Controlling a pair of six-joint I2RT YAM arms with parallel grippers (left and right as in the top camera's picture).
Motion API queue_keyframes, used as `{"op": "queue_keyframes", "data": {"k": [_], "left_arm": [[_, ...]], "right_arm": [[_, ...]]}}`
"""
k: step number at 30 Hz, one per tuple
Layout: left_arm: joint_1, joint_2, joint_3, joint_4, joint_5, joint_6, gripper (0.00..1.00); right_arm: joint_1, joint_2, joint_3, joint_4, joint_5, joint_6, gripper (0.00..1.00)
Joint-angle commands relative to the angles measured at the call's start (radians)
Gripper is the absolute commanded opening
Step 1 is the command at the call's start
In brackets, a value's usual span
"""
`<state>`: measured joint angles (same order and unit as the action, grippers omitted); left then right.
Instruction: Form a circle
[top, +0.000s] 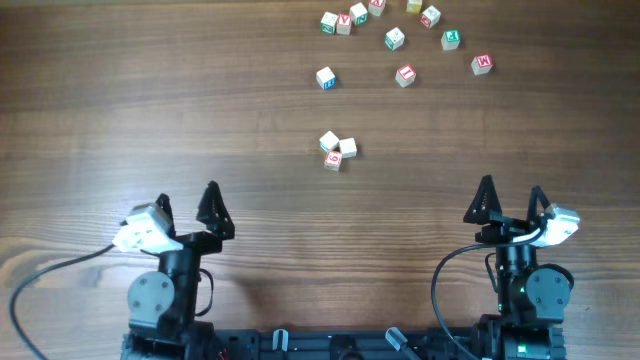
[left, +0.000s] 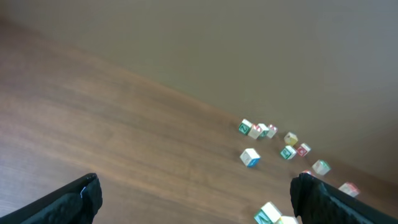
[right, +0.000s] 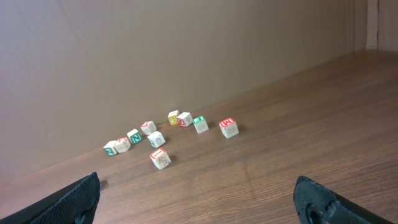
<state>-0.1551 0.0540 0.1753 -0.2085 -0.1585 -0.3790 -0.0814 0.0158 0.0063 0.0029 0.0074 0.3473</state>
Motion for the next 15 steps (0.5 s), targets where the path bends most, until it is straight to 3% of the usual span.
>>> {"op": "queue_keyframes", "data": {"k": [1, 15], "left_arm": [[0.037, -0.050, -0.125, 0.089, 0.034, 0.132, 1.00], [0.069, -0.051, -0.170, 0.145, 0.056, 0.174, 1.00]], "right_arm": [[0.002, -0.002, -0.001, 0.003, -0.007, 0.001, 1.00], [0.002, -0.002, -0.001, 0.003, -0.007, 0.000, 1.00]]}}
